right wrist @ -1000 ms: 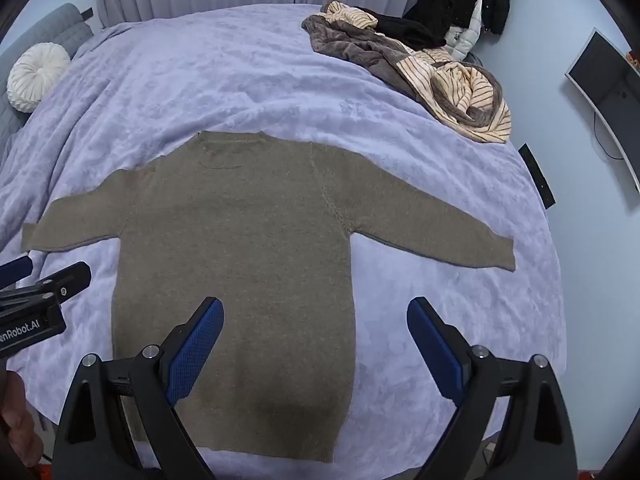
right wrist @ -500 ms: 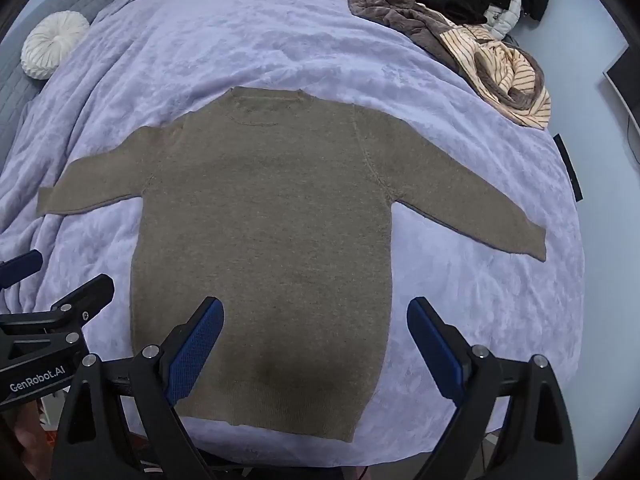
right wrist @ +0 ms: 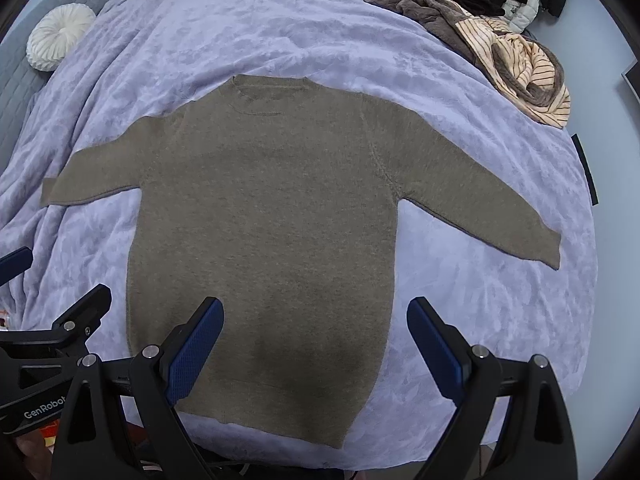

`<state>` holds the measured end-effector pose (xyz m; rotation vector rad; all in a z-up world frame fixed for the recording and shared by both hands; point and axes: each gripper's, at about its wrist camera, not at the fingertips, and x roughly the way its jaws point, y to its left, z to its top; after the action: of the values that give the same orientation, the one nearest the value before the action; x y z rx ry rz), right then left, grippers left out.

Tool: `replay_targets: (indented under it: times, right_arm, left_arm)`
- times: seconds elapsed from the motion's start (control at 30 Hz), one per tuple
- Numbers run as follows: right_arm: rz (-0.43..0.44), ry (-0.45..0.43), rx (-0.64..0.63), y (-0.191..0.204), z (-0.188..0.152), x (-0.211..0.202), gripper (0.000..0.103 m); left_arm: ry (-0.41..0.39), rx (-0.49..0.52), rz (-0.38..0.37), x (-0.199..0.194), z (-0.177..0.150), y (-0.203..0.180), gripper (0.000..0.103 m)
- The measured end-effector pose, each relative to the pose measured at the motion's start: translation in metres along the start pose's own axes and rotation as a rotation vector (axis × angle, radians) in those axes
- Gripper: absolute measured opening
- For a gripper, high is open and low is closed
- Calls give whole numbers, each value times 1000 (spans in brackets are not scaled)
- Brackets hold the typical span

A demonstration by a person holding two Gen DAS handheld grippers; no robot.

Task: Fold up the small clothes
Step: 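Position both tools above the flat khaki sweater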

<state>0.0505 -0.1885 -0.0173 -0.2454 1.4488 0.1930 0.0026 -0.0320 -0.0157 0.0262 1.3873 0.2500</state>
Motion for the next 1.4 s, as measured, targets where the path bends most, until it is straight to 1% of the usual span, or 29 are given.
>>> replay_targets:
  times: [0.1,0.3,0.43,0.5,0.6,0.77,0.83,1.07,1.2,1.4]
  right_arm:
    - [5,1,-5,-3,5,2,95]
    - [8,-1,-12,-5,13,9,95]
    - [9,7,-9,-8,18,16,95]
    - [7,18,-10,-9,21,22,95]
    - [4,38,-13,-9,24,31,95]
    - [6,74,-8,-11,30,48,95]
    - [5,87,-8,-11,34,55,95]
    - [-5,112,-21,-7,46,74,95]
    - [-13,119,-26,-7,55,83,95]
    - [-18,126,-25,-8,66,93,95]
  left_arm:
    - [-18,-7,-4,-2,3,-2,103]
    - [-87,1,9,-4,11,-7,103]
    - [-106,8,21,4,16,-10,103]
    - [-92,15,31,11,19,-12,103]
    - [-45,22,21,24,24,-13,103]
    - [103,-13,-60,56,33,-12,103]
    - [141,-36,-80,66,34,-10,103]
    - [174,-47,-79,85,45,-12,103]
    - [190,-61,-94,95,54,-10,103]
    - [167,-68,-88,104,62,-10,103]
